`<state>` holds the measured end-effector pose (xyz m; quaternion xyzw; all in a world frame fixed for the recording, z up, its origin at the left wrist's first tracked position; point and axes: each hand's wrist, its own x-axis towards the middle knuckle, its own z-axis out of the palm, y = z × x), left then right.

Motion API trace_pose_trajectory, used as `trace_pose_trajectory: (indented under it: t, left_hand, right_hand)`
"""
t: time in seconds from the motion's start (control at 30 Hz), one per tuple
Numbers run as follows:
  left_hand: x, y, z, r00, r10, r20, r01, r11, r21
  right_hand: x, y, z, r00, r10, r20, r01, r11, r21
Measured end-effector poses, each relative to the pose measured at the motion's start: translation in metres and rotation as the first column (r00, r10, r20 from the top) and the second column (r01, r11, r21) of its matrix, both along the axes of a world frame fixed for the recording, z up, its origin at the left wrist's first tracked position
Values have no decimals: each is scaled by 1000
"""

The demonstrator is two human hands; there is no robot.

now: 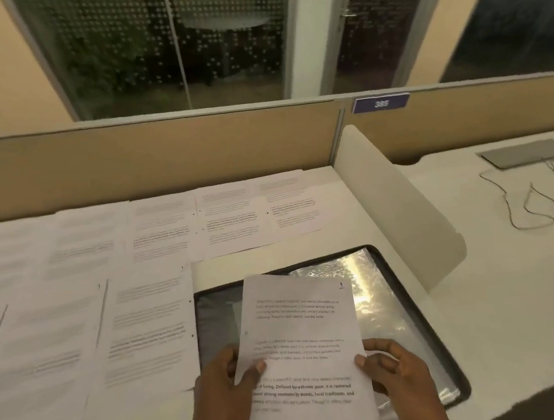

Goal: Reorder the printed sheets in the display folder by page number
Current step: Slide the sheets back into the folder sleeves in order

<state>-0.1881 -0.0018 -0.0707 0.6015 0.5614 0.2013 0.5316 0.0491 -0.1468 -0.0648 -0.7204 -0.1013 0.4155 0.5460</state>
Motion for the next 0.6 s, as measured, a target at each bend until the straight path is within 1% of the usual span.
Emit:
trace_pose_trajectory:
  t: [0.07, 0.2, 0.3, 0.43, 0.5, 0.53, 0.57, 0.6]
  left_hand:
    - [20, -14, 4, 998, 52, 29, -52, 999, -17]
    - [52, -39, 5, 994, 97, 50, -93, 993, -71]
    - [67, -52, 11, 994, 102, 35, -100, 994, -45]
    - [75, -57, 15, 996, 90, 1, -90, 996, -30]
    - [77, -53, 16, 996, 83, -16, -83, 996, -30]
    - [77, -50, 15, 997, 78, -24, -78, 997, -27]
    - [78, -46, 14, 997, 72, -26, -73, 997, -20]
    - [79, -42, 12, 997, 67, -26, -67, 998, -20]
  right_hand:
    - [37, -3, 4, 998, 63, -13, -63, 998, 10]
    - [94, -2, 18, 972, 233, 17, -233, 972, -2]
    - [122, 12, 27, 937, 339, 80, -339, 941, -16]
    - [148, 46, 35, 895, 416, 161, -421, 907, -4]
    - [157, 66, 40, 839, 498, 218, -505, 863, -26]
    - [162, 76, 42, 797, 552, 243, -558, 828, -50]
    - [167, 86, 43, 740, 619, 263, -621, 779, -85]
    - [170, 95, 45, 659, 694, 291, -688, 712, -139]
